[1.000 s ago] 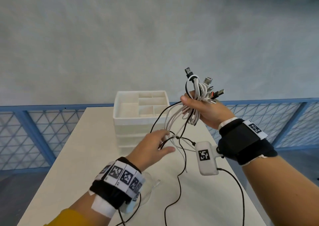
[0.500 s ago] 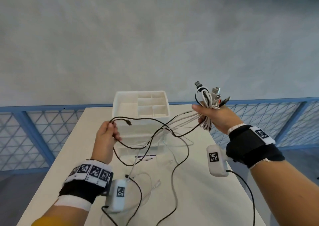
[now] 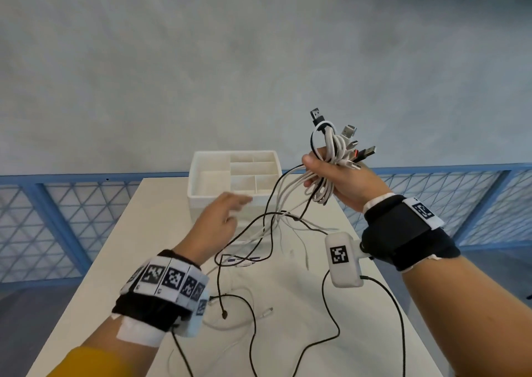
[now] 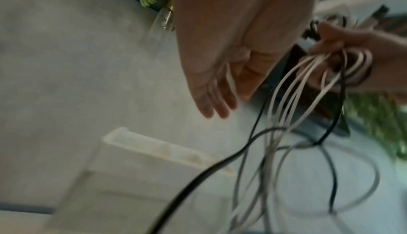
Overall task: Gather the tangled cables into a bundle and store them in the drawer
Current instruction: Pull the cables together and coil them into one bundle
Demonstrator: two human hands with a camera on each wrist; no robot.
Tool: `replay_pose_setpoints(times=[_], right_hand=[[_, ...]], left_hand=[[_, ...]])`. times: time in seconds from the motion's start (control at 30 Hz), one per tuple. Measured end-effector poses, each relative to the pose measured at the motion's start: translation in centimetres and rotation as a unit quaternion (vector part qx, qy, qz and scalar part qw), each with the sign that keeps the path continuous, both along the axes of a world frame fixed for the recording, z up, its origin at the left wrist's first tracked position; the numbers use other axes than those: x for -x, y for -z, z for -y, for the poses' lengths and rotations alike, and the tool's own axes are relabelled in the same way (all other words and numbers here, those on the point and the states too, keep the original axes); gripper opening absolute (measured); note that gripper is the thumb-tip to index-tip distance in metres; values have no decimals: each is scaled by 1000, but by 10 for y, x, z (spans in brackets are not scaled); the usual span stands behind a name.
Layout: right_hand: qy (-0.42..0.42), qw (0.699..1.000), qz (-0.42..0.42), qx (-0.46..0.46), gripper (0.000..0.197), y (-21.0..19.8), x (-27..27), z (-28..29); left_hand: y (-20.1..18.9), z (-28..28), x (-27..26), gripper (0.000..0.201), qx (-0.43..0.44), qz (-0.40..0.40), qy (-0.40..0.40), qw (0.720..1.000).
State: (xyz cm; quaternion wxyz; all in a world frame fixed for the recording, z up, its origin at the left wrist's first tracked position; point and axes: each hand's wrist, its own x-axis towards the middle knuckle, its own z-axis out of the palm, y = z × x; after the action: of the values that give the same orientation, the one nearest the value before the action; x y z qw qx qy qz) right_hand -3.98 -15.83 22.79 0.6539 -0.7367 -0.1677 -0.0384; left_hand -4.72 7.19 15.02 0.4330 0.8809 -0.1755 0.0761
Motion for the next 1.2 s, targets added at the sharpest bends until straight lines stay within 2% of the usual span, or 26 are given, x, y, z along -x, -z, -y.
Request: replay_pose_setpoints(times=[0.03,0.07,0.13,0.17,0.23,0.3,0.33,0.4,0.47,0.53,0.57,0.6,0.67,0.73,0.83,0.9,0.93,1.0,1.1,1.2], right_hand=[[-19,1000,8,15,24,-2,1,-2],[-36,999,15,29,19,-4,2,-5],[-59,997,27,46,19,-8,3,-9],[-55,996,36,54,21,-9,4,-10],[-17,995,61,78,24,-10,1,-5],[21,993,71,88,34,-8,-2,4],[18,995,60,79,41,-5,-3,7],[-46,998,17,30,49,2,-2,6],[-83,996,-9,-26,49,6,1,-3],[-79,993,-3,-93,47,7,2,-10],[-74,989,-4,-126,47,5,3,-12],[-70,986,-10,-152,46,1,5,-12],[-72,982,-12,-175,43,-9,6,-10],[-86,982,-12,-167,42,-14,5,-11],[-103,985,-12,-136,38,-10,3,-24],[-119,985,-13,-121,38,-7,4,-33],[-129,986,-14,-106,39,-7,6,-36],[-153,986,-12,-69,41,-8,10,-37],[-174,984,-13,-43,40,-8,15,-32],[-200,978,-19,-61,41,-9,19,-23]], left_hand=[[-12,8,0,46,59,16,21,998],[-21,16,-1,52,91,8,56,994],[-30,31,-7,65,72,-27,113,991],[-28,35,-12,56,65,-31,122,990],[-24,35,-20,22,102,-50,114,987],[-15,28,-25,6,122,-75,100,985],[-8,23,-25,6,110,-75,94,987],[4,16,-23,9,99,-61,78,990],[14,10,-18,14,94,-41,40,994],[26,2,-19,4,22,-24,-30,999],[31,-3,-19,9,-38,-26,-53,998],[36,-8,-18,11,-85,-44,-56,994],[41,-17,-13,8,-101,-116,-5,988],[35,-20,-7,23,-64,-167,65,982],[6,-4,-7,35,97,-174,85,976],[-13,17,-9,35,206,-172,145,952],[-18,29,-9,31,231,-194,178,937],[-23,51,-10,26,175,-263,209,925],[-17,71,-20,26,-5,-366,199,909],[-6,73,-23,37,-126,-421,233,867]])
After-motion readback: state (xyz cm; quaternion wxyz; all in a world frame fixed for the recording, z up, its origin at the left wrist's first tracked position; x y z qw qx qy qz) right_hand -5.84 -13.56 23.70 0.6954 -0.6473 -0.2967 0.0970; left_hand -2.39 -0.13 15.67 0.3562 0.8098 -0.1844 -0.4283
